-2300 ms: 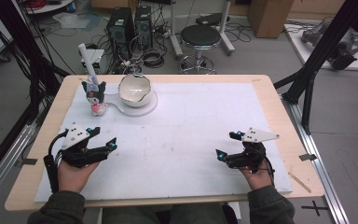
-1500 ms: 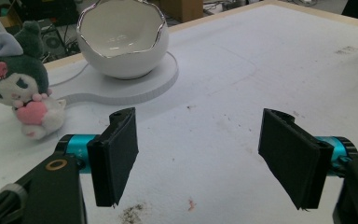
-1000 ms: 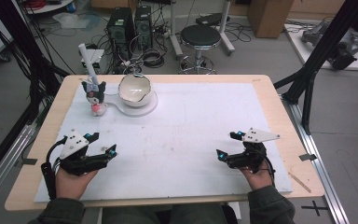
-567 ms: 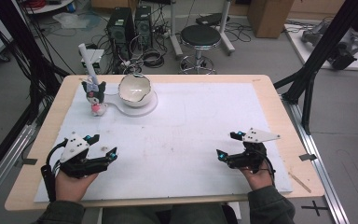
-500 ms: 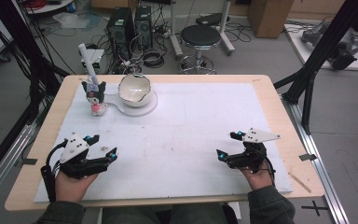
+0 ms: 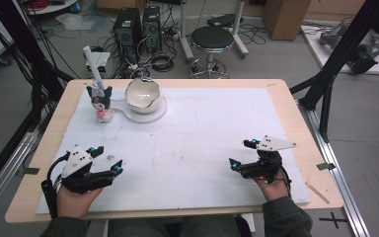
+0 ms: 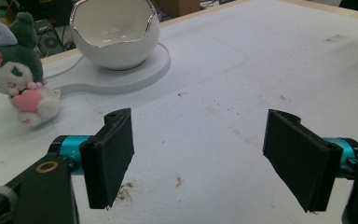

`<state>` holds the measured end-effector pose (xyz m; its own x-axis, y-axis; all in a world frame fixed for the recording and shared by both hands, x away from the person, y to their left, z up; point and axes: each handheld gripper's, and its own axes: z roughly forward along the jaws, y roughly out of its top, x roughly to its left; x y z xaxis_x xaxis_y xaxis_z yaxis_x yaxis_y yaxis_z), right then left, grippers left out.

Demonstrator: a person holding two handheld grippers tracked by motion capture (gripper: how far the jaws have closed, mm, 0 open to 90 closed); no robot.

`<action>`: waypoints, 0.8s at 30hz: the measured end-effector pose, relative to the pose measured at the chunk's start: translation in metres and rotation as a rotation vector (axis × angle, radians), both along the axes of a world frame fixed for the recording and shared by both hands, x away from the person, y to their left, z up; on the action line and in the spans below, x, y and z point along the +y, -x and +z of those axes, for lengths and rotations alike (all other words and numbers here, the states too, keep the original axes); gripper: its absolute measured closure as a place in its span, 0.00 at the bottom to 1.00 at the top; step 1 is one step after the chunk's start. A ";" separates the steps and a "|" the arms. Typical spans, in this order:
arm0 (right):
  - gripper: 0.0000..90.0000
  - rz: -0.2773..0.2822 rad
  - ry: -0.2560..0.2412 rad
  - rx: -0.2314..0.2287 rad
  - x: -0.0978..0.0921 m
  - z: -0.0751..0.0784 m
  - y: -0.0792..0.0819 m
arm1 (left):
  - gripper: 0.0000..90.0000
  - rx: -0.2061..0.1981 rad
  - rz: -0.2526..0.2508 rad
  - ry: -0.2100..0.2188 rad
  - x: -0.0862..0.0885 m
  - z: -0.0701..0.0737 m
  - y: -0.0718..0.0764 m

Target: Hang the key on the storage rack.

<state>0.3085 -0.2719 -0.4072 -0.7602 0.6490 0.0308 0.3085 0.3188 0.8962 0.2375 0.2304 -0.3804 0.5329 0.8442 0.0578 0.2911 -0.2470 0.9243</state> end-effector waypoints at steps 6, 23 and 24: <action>0.11 -0.001 -0.001 0.003 0.000 0.000 0.000 | 0.28 -0.002 0.001 0.001 0.000 -0.002 0.004; 0.11 0.003 0.009 0.001 0.000 -0.001 0.000 | 0.28 0.001 0.003 -0.008 0.001 -0.007 0.012; 0.11 0.003 0.009 0.000 0.000 -0.001 0.000 | 0.28 0.001 0.001 -0.012 0.002 -0.007 0.012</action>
